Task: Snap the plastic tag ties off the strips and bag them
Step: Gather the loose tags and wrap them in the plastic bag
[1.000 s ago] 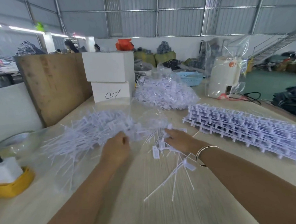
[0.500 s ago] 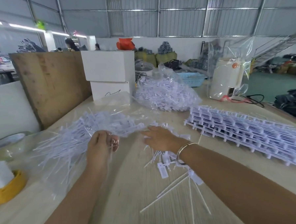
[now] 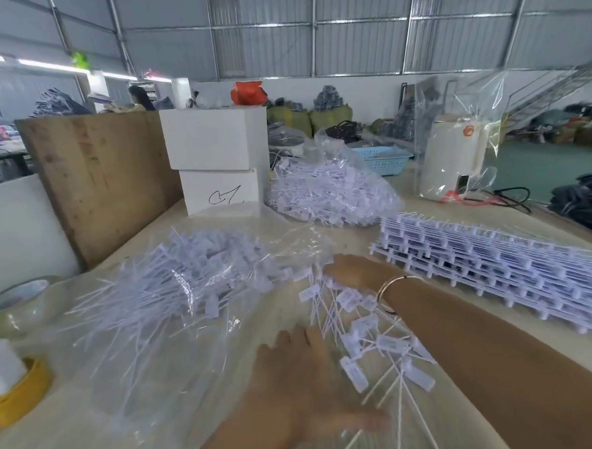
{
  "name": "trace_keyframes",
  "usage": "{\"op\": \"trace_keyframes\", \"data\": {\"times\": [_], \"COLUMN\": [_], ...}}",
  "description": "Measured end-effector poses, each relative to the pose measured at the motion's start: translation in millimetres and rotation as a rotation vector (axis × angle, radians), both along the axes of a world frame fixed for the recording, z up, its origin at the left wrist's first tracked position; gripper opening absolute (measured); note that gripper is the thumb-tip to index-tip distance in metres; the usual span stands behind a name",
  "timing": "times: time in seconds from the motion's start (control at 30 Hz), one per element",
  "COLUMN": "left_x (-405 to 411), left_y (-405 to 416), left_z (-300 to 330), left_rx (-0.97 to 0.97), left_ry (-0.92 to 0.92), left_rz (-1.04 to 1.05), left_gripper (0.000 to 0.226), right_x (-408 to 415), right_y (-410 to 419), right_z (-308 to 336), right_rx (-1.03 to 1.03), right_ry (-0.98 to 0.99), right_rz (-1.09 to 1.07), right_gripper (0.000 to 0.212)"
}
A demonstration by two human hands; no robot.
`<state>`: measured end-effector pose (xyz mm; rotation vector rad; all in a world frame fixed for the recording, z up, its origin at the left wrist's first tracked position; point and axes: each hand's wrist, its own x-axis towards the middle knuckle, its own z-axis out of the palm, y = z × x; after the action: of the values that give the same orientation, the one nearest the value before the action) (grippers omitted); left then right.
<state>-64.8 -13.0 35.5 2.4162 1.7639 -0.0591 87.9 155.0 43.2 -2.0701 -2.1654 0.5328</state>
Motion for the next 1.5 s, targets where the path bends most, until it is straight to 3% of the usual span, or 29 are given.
{"op": "trace_keyframes", "data": {"times": [0.07, 0.2, 0.3, 0.43, 0.6, 0.7, 0.77, 0.87, 0.97, 1.07, 1.13, 1.23, 1.33, 1.4, 1.43, 1.5], "left_x": [4, 9, 10, 6, 1, 1, 3, 4, 4, 3, 3, 2, -2, -2, 2, 13], "left_y": [-1, 8, 16, 27, 37, 39, 37, 36, 34, 30, 29, 32, 30, 22, 16, 2], "left_z": [-5, -11, -14, -14, -5, 0, 0, 0, -3, -7, -8, -7, -4, -6, -8, -14], "left_rx": [0.008, 0.149, 0.175, 0.098, -0.015, -0.036, -0.053, -0.069, -0.062, -0.026, -0.017, -0.066, -0.086, -0.027, 0.0, -0.003], "left_ry": [0.07, 0.015, 0.054, 0.039, 0.018, 0.003, -0.006, -0.041, -0.068, -0.062, -0.058, -0.088, -0.177, -0.215, -0.225, -0.193], "left_rz": [0.035, 0.096, 0.125, 0.202, 0.175, 0.15, 0.147, 0.16, 0.163, 0.156, 0.15, 0.156, 0.15, 0.111, 0.079, -0.021], "left_gripper": [0.123, 0.1, 0.102, 0.11, 0.113, 0.11, 0.107, 0.104, 0.105, 0.101, 0.1, 0.099, 0.092, 0.092, 0.097, 0.113], "right_x": [-2, 11, 46, 65, 50, 60, 70, 83, 80, 69, 66, 74, 99, 108, 109, 104], "right_y": [-11, -40, -54, -79, -105, -104, -100, -92, -87, -90, -98, -109, -126, -147, -154, -159], "right_z": [-9, -7, 10, -4, -21, -8, -2, -4, -10, -17, -22, -9, 13, 18, 14, 3], "right_rx": [0.026, 0.012, 0.099, -0.059, -0.035, 0.006, 0.045, 0.139, 0.258, 0.254, 0.231, 0.257, 0.25, 0.05, -0.023, 0.014], "right_ry": [0.043, 0.08, 0.102, 0.147, 0.299, 0.32, 0.221, -0.173, -0.279, -0.212, -0.042, 0.13, 0.253, 0.084, -0.048, -0.22], "right_rz": [0.057, 0.14, 0.064, -0.005, 0.057, 0.062, 0.042, 0.121, 0.179, 0.334, 0.383, 0.267, 0.195, 0.293, 0.34, 0.428], "right_gripper": [0.05, 0.052, 0.052, 0.049, 0.066, 0.058, 0.049, 0.039, 0.029, 0.016, 0.021, 0.038, 0.022, 0.015, 0.028, 0.038]}}
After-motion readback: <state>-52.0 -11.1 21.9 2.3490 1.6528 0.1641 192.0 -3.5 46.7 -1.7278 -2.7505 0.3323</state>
